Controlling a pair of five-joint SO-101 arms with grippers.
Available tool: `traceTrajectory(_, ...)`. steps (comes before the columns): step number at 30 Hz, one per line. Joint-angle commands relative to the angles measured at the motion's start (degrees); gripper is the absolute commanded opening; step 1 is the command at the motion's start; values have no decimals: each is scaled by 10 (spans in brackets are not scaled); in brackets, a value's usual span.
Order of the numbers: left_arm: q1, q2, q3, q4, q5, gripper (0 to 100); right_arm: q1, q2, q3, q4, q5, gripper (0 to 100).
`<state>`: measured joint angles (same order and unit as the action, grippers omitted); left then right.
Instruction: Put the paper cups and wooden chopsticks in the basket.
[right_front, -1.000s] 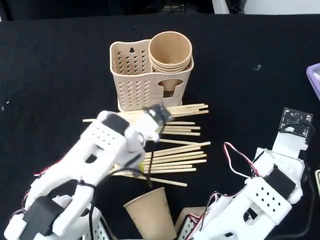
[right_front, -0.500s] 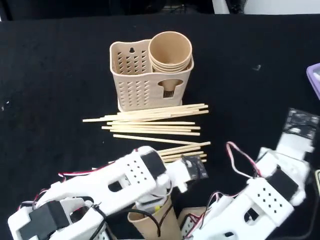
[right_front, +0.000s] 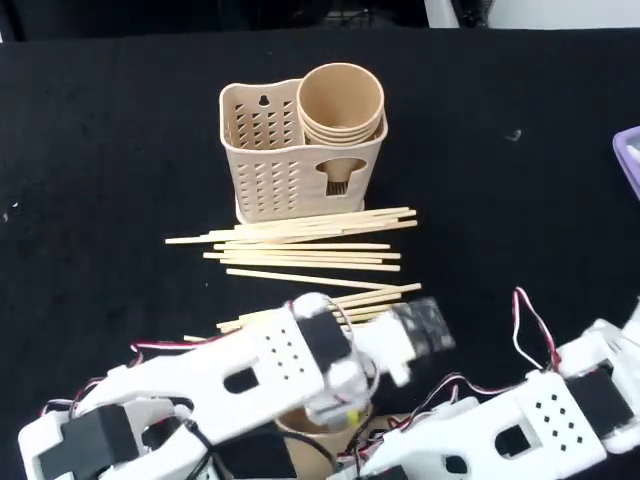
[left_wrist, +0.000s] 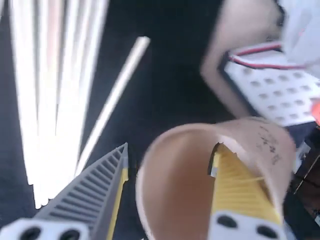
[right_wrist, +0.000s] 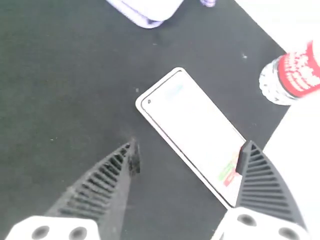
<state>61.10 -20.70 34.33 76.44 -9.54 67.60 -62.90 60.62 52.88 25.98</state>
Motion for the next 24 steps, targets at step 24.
traceTrajectory(24, -79, -144, -37, 101, -131, 272, 4, 17, 11, -9, 14, 316)
